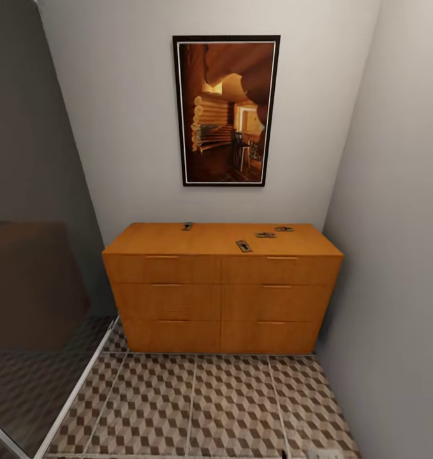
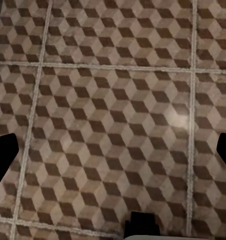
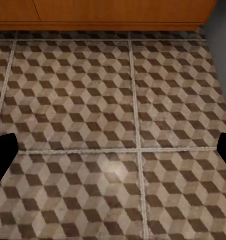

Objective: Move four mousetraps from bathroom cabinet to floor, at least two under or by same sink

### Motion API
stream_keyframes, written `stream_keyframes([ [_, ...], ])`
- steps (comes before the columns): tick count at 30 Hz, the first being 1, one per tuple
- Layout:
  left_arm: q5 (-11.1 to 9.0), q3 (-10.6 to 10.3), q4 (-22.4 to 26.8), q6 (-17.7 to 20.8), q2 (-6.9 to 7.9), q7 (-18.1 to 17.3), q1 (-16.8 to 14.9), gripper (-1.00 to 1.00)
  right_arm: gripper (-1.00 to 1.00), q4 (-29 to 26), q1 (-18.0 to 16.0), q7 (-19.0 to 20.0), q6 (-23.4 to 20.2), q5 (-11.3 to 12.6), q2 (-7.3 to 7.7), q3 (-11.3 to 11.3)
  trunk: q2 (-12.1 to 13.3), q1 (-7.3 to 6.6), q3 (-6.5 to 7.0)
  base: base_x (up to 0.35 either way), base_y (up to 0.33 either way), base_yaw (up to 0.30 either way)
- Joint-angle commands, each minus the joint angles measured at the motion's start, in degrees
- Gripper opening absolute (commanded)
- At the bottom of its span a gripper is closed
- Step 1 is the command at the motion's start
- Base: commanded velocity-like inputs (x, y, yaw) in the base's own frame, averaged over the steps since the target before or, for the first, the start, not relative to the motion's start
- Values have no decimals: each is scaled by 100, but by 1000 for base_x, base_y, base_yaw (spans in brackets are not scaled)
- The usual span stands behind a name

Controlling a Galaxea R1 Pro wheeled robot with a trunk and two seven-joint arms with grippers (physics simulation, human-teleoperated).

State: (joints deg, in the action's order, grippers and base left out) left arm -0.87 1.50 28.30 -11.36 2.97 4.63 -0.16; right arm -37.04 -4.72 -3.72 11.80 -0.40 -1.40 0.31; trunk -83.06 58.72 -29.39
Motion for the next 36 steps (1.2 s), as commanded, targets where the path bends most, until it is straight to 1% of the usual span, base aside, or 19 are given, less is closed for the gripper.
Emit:
stream_keyframes([
  [1, -9, -2, 0, -15, -1, 12, -2, 100, 100, 3, -1, -23, 16, -4, -1, 4, -2, 1, -5, 147, 0, 0],
  [10, -9, -8, 0, -15, 1, 12, -2, 100, 100, 4, -3, -23, 16, -4, -1, 4, -2, 1, -5, 93, 0, 0],
  [36, 0, -9, 0, -15, -4, 12, -2, 100, 100, 4, -3, -23, 16, -4, -1, 1, -2, 1, -5, 4, 0, 0],
])
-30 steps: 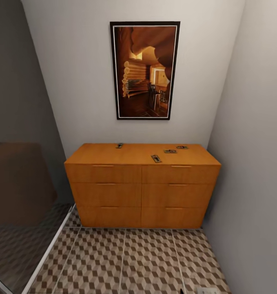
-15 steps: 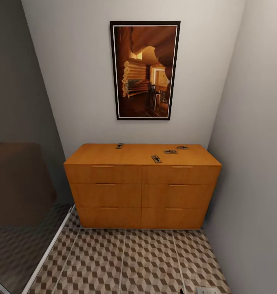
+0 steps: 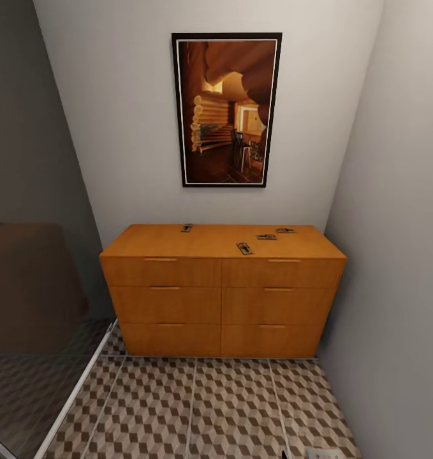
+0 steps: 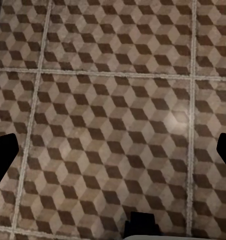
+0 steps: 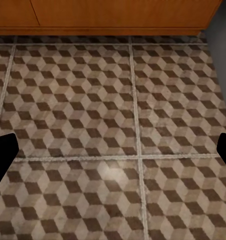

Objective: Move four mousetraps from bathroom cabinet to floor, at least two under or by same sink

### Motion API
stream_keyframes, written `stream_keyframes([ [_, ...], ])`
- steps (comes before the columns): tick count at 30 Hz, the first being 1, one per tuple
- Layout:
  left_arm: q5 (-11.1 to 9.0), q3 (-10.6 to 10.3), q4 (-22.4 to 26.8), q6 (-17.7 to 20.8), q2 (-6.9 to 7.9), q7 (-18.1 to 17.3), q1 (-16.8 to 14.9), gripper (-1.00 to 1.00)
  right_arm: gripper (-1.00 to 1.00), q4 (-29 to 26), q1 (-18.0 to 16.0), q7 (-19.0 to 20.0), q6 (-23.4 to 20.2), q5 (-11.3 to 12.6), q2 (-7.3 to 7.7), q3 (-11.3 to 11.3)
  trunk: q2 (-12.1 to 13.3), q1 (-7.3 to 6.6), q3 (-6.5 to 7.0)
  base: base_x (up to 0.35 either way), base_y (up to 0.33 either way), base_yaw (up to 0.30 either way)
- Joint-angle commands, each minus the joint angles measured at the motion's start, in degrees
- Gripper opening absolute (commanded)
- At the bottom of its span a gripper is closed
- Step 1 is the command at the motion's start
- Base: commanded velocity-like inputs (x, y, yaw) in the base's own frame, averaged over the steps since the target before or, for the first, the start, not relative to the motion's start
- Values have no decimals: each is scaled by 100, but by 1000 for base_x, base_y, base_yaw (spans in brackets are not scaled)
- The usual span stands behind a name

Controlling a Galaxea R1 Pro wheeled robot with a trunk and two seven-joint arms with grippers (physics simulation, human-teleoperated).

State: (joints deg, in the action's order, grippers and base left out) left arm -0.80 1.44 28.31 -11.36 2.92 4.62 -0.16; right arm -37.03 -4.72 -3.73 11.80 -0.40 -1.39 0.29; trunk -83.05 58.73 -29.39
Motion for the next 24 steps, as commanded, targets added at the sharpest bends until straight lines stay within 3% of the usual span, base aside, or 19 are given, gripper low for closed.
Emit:
stream_keyframes([
  [1, -8, -3, 0, -15, -1, 12, -2, 100, 100, 3, -3, -25, 16, -4, -1, 1, -3, 0, -5, 0, 0, 0],
  [24, -8, -6, 0, -18, -2, 12, -2, 100, 100, 3, -3, -25, 16, -4, -1, -2, -3, 0, -5, 0, 0, 0],
])
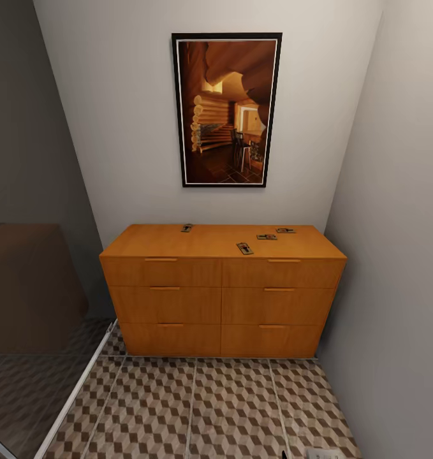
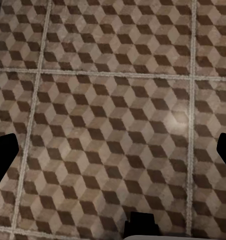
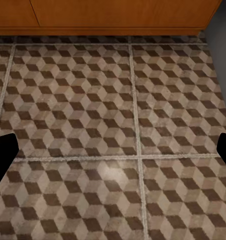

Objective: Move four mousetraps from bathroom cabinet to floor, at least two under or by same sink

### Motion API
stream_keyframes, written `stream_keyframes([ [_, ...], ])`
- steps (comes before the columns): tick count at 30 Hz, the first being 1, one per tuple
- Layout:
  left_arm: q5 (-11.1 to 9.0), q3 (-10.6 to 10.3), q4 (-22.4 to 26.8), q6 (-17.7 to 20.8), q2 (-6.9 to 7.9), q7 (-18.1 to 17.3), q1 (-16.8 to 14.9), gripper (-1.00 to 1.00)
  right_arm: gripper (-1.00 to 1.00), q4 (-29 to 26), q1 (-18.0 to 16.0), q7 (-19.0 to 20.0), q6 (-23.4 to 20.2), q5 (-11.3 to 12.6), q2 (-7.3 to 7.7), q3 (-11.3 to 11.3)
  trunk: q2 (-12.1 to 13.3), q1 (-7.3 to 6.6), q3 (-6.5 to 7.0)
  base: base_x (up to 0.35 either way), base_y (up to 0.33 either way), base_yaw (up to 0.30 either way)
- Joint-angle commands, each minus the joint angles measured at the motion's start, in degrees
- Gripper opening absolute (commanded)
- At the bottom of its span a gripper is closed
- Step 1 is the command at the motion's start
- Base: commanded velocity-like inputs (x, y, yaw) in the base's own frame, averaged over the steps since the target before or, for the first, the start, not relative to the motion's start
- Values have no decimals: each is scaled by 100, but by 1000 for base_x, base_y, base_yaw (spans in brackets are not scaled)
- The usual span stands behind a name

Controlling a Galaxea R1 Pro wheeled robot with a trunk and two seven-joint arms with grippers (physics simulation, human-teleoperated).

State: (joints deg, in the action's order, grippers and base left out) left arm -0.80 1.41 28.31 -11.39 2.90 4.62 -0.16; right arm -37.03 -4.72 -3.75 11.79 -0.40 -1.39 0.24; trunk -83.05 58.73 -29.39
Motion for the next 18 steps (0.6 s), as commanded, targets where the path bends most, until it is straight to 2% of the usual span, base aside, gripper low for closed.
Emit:
stream_keyframes([
  [1, -8, -4, -1, -17, 0, 12, -2, 100, 100, 3, -3, -22, 16, -4, -1, 3, -3, 0, -5, 0, 0, 0],
  [18, -7, -9, 3, -17, 0, 12, -2, 100, 100, 3, -3, -23, 16, -4, -1, 4, -3, 0, -5, 0, 0, 0],
])
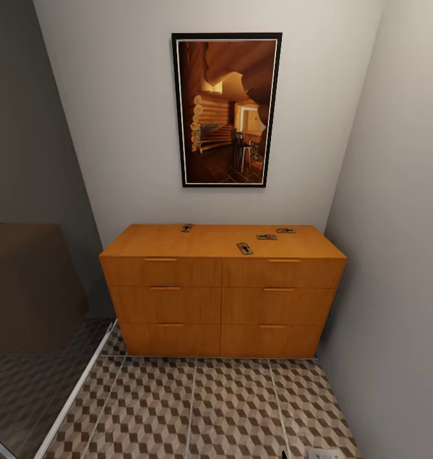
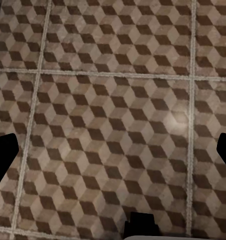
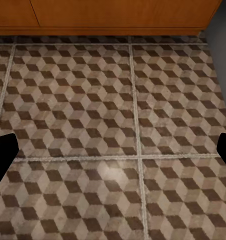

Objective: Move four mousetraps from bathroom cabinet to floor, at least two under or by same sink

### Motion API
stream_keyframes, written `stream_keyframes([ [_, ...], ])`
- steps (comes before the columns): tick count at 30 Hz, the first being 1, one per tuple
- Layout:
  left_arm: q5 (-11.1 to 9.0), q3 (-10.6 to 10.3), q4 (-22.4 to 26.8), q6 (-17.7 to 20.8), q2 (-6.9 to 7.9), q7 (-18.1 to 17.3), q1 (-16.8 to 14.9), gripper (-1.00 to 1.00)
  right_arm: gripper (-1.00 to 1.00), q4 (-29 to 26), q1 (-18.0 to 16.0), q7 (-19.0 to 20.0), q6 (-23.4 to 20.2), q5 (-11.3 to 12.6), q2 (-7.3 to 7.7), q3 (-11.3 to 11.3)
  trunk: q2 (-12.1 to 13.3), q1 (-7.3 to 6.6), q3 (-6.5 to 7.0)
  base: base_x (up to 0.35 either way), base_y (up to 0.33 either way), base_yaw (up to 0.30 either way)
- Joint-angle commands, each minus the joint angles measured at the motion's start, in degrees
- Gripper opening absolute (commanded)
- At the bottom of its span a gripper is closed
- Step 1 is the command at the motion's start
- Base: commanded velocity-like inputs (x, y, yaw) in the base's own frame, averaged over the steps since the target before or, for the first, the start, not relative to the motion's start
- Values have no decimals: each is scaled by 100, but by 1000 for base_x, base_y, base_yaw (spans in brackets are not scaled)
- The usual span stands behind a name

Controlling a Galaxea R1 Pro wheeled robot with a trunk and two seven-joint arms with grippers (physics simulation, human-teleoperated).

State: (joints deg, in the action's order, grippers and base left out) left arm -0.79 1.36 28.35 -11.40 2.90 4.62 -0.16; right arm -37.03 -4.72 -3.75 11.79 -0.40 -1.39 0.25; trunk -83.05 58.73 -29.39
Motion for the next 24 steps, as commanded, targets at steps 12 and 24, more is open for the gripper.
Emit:
stream_keyframes([
  [12, -9, -4, 1, -12, 0, 12, -2, 100, 100, 3, -3, -21, 16, -4, -1, 7, -3, 0, -5, 0, 0, 0],
  [24, -8, -4, 3, -12, 0, 12, -2, 100, 100, 3, -3, -21, 16, -4, -1, 8, -3, 0, -5, 0, 0, 0],
])
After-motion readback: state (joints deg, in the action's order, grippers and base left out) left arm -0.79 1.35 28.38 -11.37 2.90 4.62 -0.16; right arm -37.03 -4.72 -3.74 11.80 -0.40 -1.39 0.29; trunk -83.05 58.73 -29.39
